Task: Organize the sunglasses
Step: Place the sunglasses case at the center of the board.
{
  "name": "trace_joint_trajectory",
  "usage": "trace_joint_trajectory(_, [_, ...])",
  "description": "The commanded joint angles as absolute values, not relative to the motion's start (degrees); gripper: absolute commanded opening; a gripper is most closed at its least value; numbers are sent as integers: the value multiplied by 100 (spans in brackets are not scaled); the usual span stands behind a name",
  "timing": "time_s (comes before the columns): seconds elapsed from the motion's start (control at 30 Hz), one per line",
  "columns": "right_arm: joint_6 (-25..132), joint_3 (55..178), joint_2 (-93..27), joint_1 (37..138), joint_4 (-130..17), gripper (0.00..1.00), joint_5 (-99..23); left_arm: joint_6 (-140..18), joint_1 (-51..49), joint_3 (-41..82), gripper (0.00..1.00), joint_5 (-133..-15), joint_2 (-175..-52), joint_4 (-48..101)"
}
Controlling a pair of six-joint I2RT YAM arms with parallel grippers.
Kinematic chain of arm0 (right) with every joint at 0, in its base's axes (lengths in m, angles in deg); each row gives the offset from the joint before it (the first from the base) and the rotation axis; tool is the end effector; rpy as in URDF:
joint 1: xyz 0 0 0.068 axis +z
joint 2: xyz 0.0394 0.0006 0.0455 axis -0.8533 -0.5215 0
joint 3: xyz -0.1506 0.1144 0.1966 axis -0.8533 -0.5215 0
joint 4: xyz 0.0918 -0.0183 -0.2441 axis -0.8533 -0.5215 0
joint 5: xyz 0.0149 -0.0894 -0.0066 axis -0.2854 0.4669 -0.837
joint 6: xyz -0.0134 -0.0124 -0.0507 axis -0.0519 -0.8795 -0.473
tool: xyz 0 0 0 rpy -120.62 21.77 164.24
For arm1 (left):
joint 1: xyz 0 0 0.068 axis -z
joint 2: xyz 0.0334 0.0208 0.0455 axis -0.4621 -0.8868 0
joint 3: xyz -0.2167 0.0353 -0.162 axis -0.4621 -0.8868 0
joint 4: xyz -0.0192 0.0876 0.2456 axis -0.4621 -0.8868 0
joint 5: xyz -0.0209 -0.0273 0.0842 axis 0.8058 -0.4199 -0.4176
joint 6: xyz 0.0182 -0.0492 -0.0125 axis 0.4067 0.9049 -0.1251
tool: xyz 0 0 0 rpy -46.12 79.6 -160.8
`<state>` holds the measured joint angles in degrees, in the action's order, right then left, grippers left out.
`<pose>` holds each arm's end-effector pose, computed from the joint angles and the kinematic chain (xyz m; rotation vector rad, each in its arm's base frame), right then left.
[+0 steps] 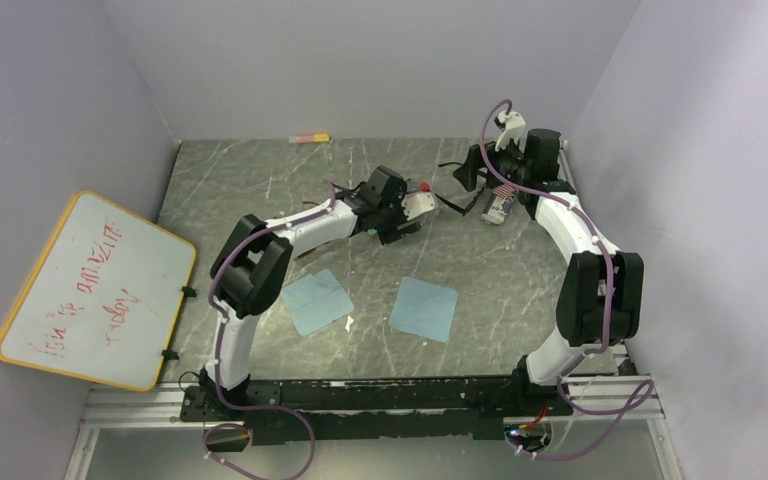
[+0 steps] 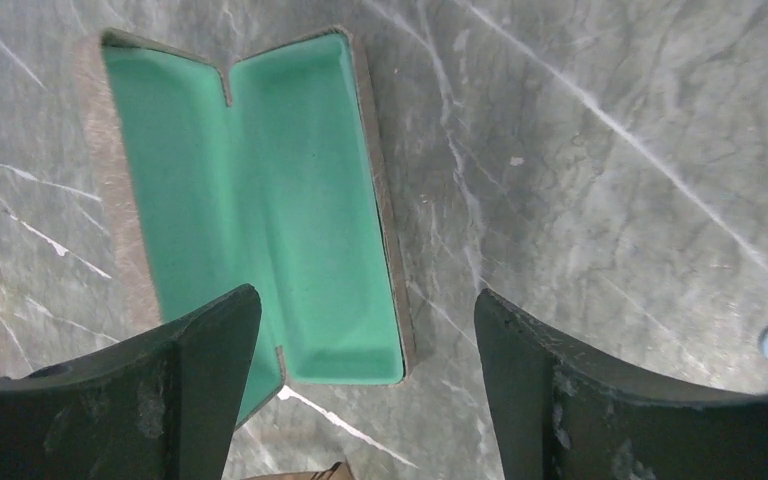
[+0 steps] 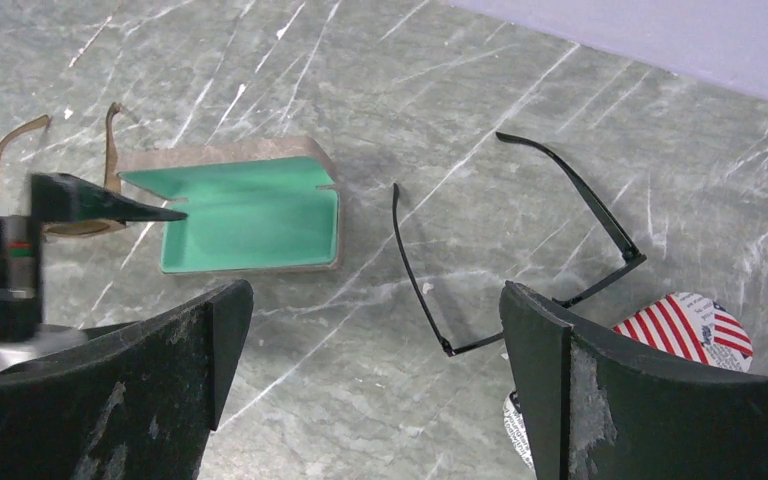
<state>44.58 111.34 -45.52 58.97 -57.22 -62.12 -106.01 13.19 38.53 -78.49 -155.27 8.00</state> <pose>0.3802 0.0214 0.2915 -0.4018 1.9278 0.5330 0.3520 -0.3059 0.2134 1.4291 1.8414 -0.1374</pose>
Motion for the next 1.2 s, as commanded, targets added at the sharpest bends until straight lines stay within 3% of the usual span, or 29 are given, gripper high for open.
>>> trace_joint_trajectory(0.0, [4523, 11018, -4322, 5883, -5451, 100, -6405, -10802, 1386, 3834, 82, -8430, -15717, 1333])
trace_joint_trajectory(0.63, [4622, 10959, -4342, 5883, -5414, 100, -6565, -11193, 1323, 4085, 59, -9658, -16634, 2006])
trace_joint_trajectory(1.17, [4647, 10977, -4335, 5883, -5434, 100, -6592, -11330, 1005, 4003, 59, -9816, -16647, 2245])
